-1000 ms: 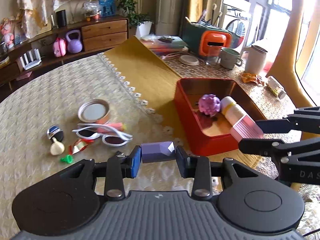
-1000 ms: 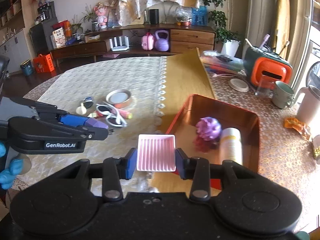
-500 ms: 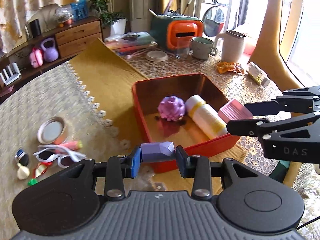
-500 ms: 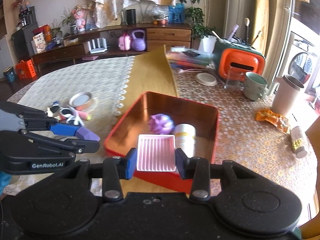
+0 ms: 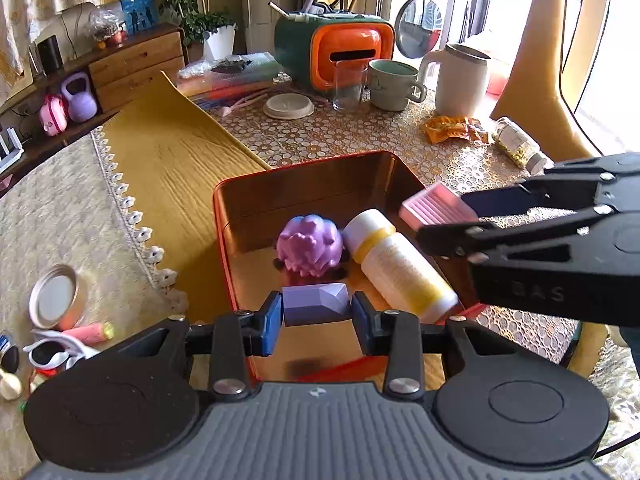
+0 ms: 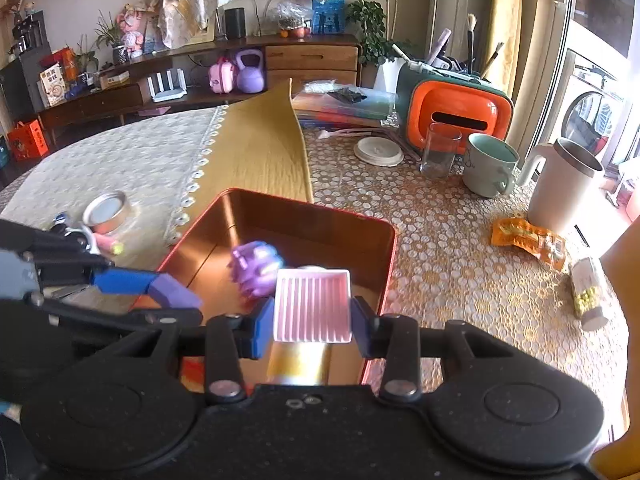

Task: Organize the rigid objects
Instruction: 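Carry the lavender block and pink comb into the red tin with both tools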

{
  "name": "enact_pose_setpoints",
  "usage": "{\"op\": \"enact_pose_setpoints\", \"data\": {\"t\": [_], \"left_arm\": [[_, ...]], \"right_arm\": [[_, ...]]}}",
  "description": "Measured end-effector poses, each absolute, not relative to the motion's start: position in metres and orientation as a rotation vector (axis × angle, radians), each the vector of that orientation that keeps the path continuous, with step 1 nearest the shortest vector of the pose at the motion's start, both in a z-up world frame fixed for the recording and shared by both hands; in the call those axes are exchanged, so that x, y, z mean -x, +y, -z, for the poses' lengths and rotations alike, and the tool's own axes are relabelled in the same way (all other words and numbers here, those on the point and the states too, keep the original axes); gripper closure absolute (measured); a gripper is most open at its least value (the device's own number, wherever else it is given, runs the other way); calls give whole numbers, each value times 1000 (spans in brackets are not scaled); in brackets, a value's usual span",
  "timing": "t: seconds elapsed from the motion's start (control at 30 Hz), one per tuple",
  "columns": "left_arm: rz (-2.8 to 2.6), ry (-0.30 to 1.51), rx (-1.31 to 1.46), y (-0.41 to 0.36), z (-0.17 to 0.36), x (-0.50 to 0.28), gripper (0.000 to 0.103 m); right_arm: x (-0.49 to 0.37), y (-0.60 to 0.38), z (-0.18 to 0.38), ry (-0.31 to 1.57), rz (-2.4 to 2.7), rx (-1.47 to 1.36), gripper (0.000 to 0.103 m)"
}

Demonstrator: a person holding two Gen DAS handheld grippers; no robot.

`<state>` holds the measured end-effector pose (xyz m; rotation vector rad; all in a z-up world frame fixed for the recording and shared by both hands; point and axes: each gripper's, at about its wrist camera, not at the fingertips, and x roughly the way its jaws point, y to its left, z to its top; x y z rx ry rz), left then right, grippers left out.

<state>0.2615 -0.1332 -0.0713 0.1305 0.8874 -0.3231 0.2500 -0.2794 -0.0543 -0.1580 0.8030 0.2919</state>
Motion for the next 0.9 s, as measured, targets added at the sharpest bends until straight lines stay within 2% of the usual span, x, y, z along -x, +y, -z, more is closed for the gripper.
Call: {"op": "enact_pose_setpoints", "data": {"t": [0.47, 0.9], "left_arm": [[327, 958, -129, -145, 102, -296, 66], [344, 997, -142, -150, 117, -303, 66]], "right_arm": [[-326, -270, 80, 879, -258, 156, 63], [-337, -261, 94, 907, -261, 179, 63]]}}
